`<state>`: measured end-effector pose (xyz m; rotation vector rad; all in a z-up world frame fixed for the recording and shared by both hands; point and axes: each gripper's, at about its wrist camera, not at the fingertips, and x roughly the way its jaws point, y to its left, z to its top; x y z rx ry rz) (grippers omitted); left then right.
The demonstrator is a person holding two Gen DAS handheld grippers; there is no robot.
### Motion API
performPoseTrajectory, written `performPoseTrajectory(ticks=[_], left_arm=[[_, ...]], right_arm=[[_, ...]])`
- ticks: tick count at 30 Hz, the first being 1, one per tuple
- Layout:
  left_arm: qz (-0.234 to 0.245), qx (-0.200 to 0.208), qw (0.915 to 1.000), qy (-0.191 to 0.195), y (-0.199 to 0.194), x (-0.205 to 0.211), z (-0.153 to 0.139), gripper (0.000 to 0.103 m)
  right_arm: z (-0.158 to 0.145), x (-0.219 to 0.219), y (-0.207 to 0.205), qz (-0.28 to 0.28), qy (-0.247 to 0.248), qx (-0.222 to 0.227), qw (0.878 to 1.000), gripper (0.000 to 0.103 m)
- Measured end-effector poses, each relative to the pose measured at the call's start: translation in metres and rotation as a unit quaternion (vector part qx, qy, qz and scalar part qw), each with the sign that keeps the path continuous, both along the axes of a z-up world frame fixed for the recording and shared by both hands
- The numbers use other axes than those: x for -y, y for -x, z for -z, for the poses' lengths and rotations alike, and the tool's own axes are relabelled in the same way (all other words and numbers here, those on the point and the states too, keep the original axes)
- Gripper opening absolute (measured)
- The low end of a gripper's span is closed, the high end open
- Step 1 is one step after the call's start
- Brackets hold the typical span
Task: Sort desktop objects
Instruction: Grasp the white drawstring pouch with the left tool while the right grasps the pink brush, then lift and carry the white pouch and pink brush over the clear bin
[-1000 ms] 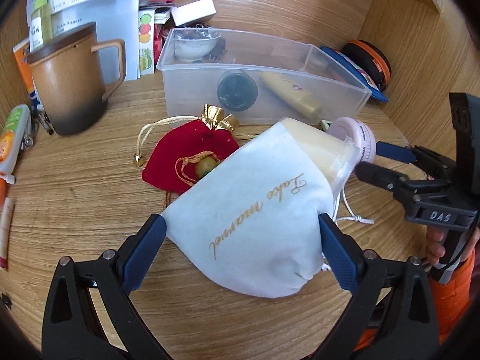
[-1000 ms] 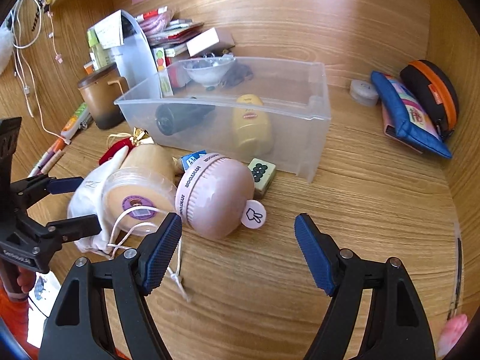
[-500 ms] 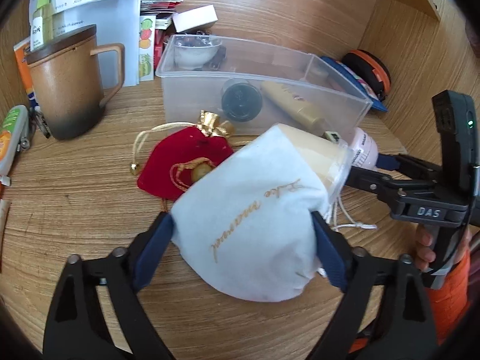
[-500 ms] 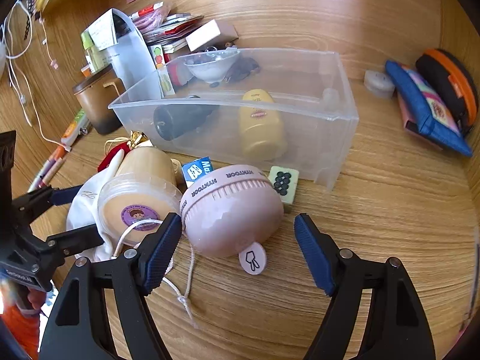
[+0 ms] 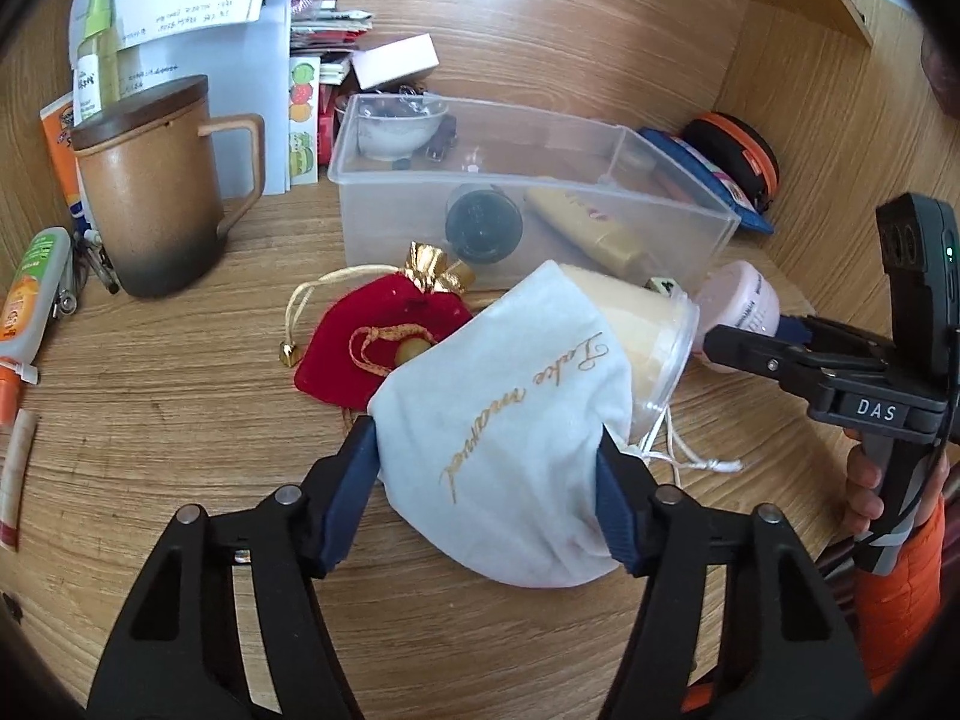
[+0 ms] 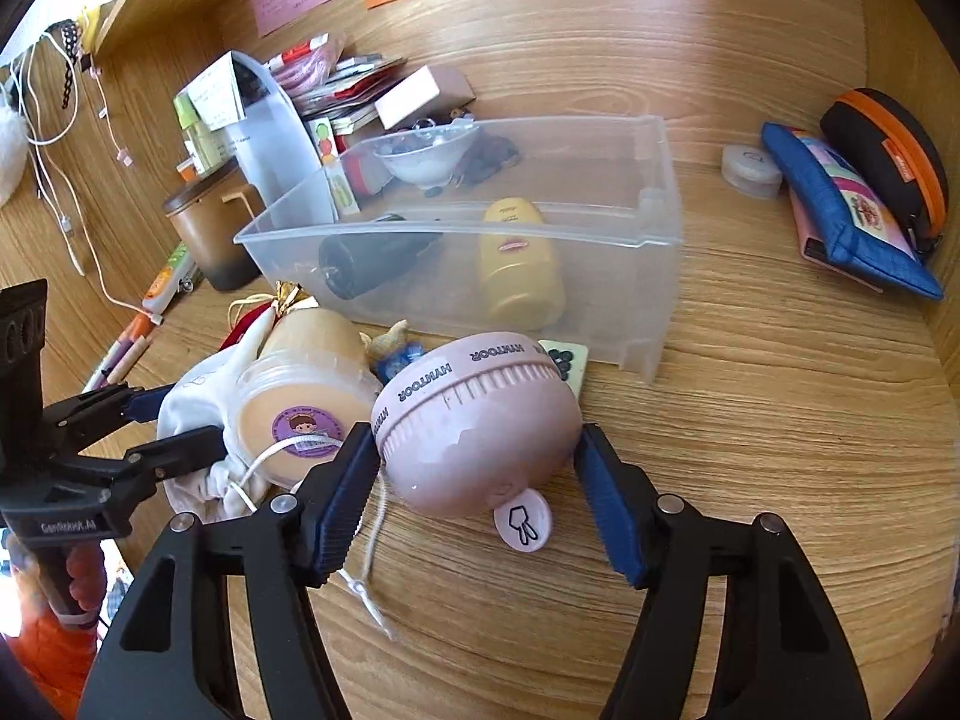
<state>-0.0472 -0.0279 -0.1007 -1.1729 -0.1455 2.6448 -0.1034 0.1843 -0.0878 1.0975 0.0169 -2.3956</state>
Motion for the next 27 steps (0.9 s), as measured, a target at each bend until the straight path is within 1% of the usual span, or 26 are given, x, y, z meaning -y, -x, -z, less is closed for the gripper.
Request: performPoseTrajectory(ticks=[10, 27], left_arm=[[-0.014, -0.024, 0.9995, -0.014, -0.006, 0.008, -0.015, 0.064], [-0.033, -0.054, 0.9976, -0.028, -0.016, 0.023, -0.041, 0.064]], right_arm=[[-0.011, -0.016, -0.007, 0.011, 0.01, -0.01, 1.0, 0.063], [-0.039, -0.026, -0.02, 0.011, 0.019, -0.04, 0.999, 0.063]])
